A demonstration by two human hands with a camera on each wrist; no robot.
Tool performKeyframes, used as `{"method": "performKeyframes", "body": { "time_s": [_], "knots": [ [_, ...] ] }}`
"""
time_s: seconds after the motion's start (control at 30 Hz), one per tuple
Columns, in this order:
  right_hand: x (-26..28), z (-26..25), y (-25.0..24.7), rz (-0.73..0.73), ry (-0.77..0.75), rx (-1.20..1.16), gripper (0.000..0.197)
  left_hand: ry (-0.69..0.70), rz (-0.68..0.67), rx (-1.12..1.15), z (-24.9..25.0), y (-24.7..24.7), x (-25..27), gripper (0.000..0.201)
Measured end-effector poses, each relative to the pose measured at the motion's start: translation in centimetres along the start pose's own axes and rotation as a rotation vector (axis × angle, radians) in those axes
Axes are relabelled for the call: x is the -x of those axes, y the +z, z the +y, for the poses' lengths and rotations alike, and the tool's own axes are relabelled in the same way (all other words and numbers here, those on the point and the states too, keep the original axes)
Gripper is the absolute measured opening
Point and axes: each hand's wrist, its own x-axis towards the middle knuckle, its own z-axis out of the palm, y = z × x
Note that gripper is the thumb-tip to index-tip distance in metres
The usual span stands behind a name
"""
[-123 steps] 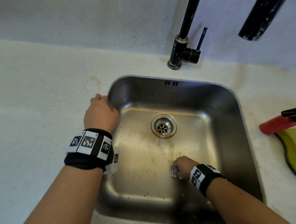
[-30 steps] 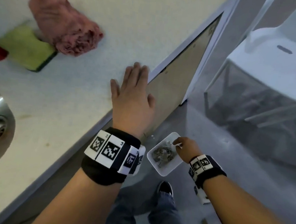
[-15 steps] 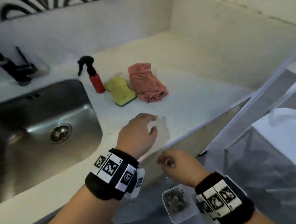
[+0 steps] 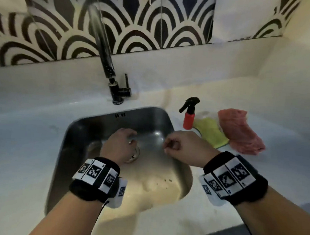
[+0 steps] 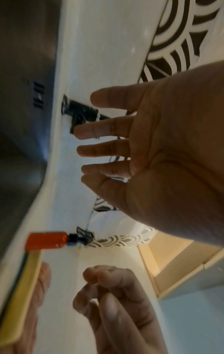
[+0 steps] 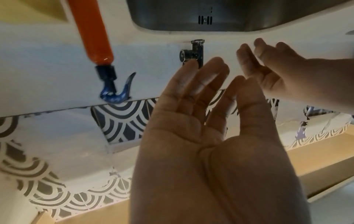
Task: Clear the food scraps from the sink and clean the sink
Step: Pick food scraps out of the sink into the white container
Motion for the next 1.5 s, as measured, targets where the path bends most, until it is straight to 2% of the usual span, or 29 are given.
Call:
{"method": "performKeyframes", "body": {
  "time_s": [0.17, 0.3, 0.47, 0.6, 0.73, 0.93, 1.07, 1.3, 1.5],
  "knots": [
    [-9.1, -1.9, 4.9, -0.054, 0.058, 0.022, 0.015, -0.118, -0.046, 0.028, -7.6, 0.1, -2.5, 0.037],
    [-15.0, -0.9, 10.1, -0.125, 0.132, 0.082, 0.017, -0.160, -0.116, -0.006, -12.2, 1.8, -4.6, 0.032],
    [-19.7, 1.6, 16.0, -0.250, 0.278, 0.084, 0.023, -0.222, -0.158, 0.063, -15.9, 4.1, -6.8, 0.031],
    [-22.4, 4.1, 20.1, -0.329, 0.310, 0.097, 0.026, -0.225, -0.150, 0.040, -17.9, 6.0, -8.5, 0.031],
    [-24.3, 5.4, 23.2, -0.421, 0.293, 0.182, 0.039, -0.328, -0.260, 0.038, -19.4, 8.5, -9.7, 0.038],
    [-26.2, 6.7, 26.2, -0.508, 0.293, 0.283, 0.035, -0.426, -0.426, -0.055, -21.2, 12.3, -10.0, 0.042],
    [-26.2, 7.2, 27.0, -0.561, 0.301, 0.347, 0.036, -0.439, -0.507, -0.068, -21.5, 13.4, -10.0, 0.043],
    [-25.8, 7.6, 27.8, -0.543, 0.262, 0.257, 0.038, -0.441, -0.483, -0.022, -22.1, 14.1, -10.1, 0.051],
    [-26.0, 7.8, 28.0, -0.525, 0.332, 0.140, 0.029, -0.431, -0.437, -0.038, -22.3, 14.4, -9.8, 0.050]
  ]
}}
